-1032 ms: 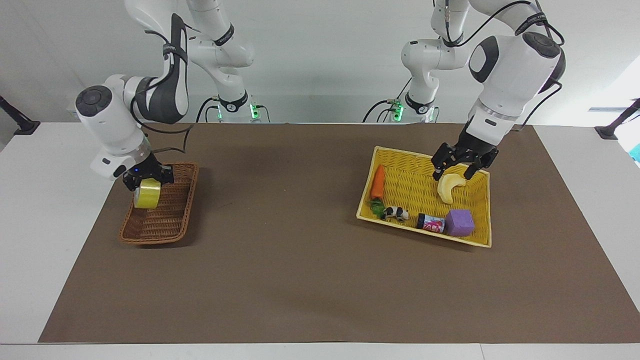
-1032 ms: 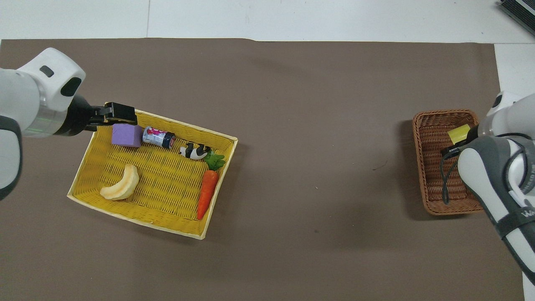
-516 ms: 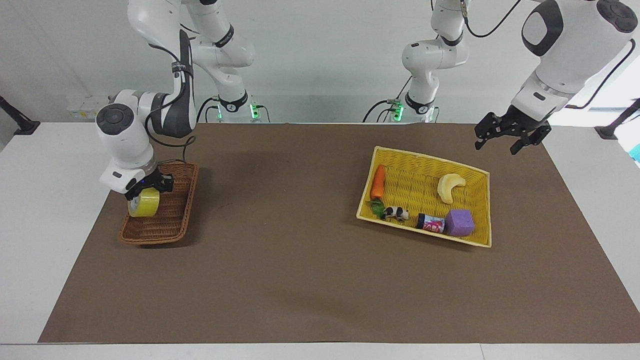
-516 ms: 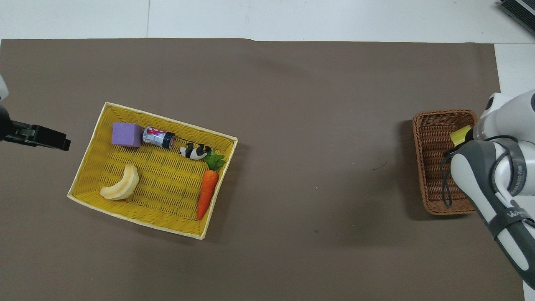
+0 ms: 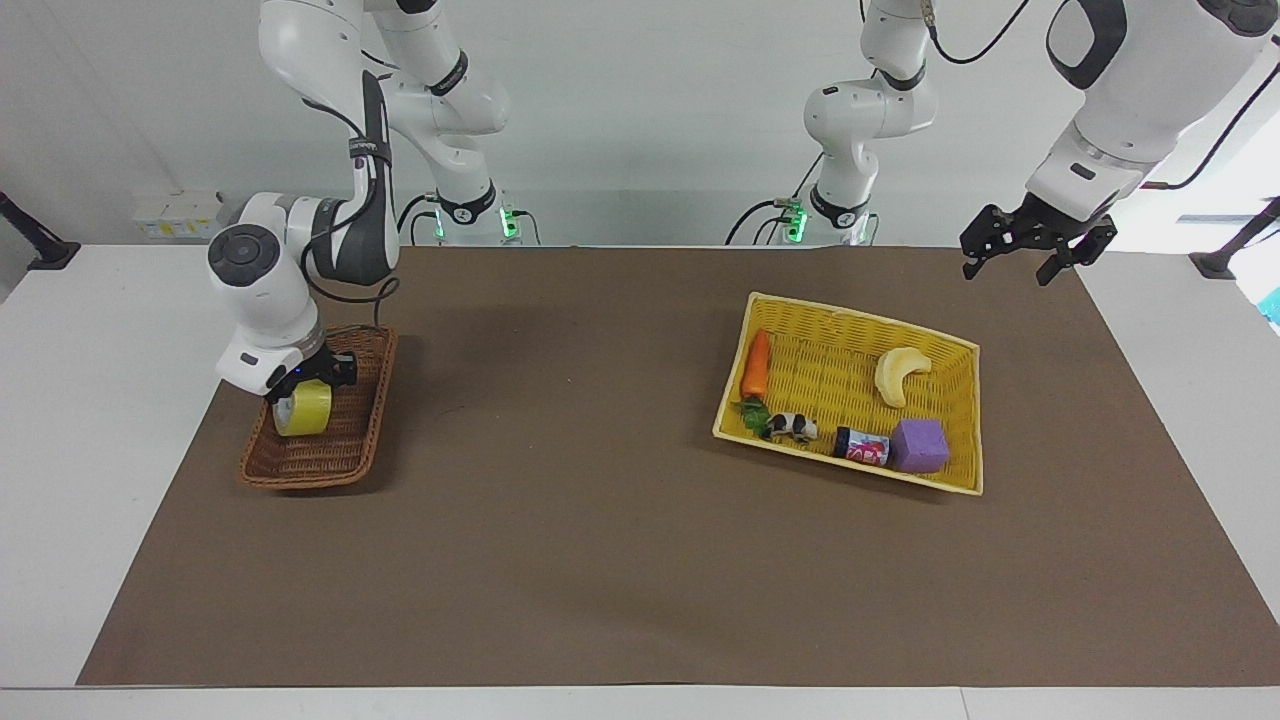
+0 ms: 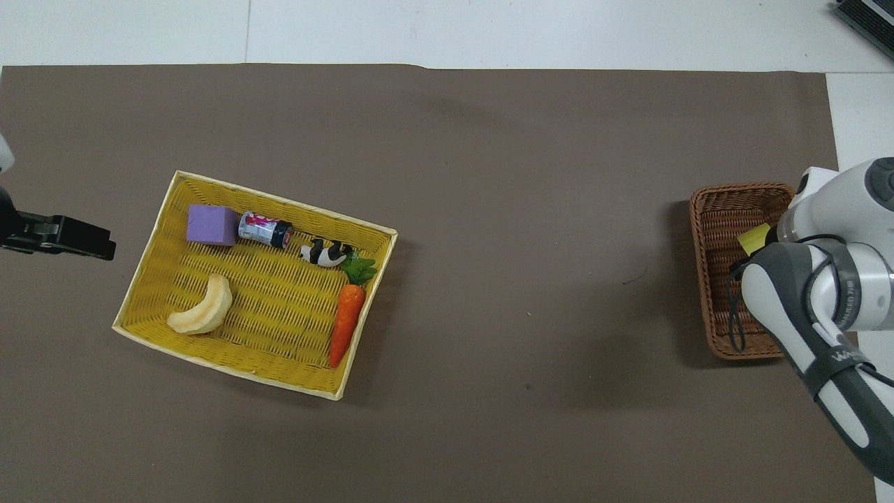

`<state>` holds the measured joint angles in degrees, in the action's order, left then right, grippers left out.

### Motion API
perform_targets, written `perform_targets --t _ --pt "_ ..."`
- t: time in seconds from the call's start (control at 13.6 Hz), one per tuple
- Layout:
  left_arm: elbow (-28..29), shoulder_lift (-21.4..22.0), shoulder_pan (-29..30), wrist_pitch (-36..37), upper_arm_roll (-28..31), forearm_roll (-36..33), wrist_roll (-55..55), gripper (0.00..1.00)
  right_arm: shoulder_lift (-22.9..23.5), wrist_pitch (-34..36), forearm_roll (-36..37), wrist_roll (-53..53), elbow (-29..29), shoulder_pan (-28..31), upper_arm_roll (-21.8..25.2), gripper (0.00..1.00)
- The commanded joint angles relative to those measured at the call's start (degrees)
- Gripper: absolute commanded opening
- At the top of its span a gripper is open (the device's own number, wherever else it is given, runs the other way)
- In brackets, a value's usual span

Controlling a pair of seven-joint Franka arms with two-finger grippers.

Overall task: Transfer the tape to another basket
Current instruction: 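Set the tape down in the wicker basket with the right gripper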

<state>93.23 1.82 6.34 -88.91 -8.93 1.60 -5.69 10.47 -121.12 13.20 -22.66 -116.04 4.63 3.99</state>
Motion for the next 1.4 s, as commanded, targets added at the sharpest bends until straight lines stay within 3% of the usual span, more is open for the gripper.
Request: perform_targets --t 0.0,0.07,0.15,0.22,0.52,0.81,1.33 --pt "0.02 0.82 -0.02 0.84 0.05 -1.07 0.86 1.0 -0.81 -1.23 0.68 0.16 -1.03 0.29 -0.38 0.65" --pt "-0.33 0.82 0.16 1.02 0.05 -1.07 0.68 1.0 -0.81 -1.05 0.68 -0.1 -1.03 0.38 -0.38 0.74" --pt "-1.29 0.56 0.33 2.15 0.22 -1.15 0.51 1.0 -0.81 -0.35 0.68 -0.1 -0.86 0.38 -0.47 0.96" --pt "-2.78 -0.05 0.42 3.04 0.31 -1.24 0.42 1.0 -0.81 -0.17 0.33 -0.01 -0.68 0.38 -0.47 1.0" --pt "-3.06 -0.15 0.42 3.75 0.23 -1.16 -0.19 1.0 -1.77 2.98 -6.86 0.6 1.07 0.21 -0.82 1.0" --pt "-3.41 0.55 0.33 2.69 0.14 -0.98 0.15 1.0 -3.79 8.35 -7.76 10.68 5.03 0.2 -3.98 1.0" --pt "-3.41 0.56 0.42 2.69 0.14 -0.98 0.15 1.0 -8.27 10.46 -11.7 23.18 5.82 0.2 -8.38 1.0"
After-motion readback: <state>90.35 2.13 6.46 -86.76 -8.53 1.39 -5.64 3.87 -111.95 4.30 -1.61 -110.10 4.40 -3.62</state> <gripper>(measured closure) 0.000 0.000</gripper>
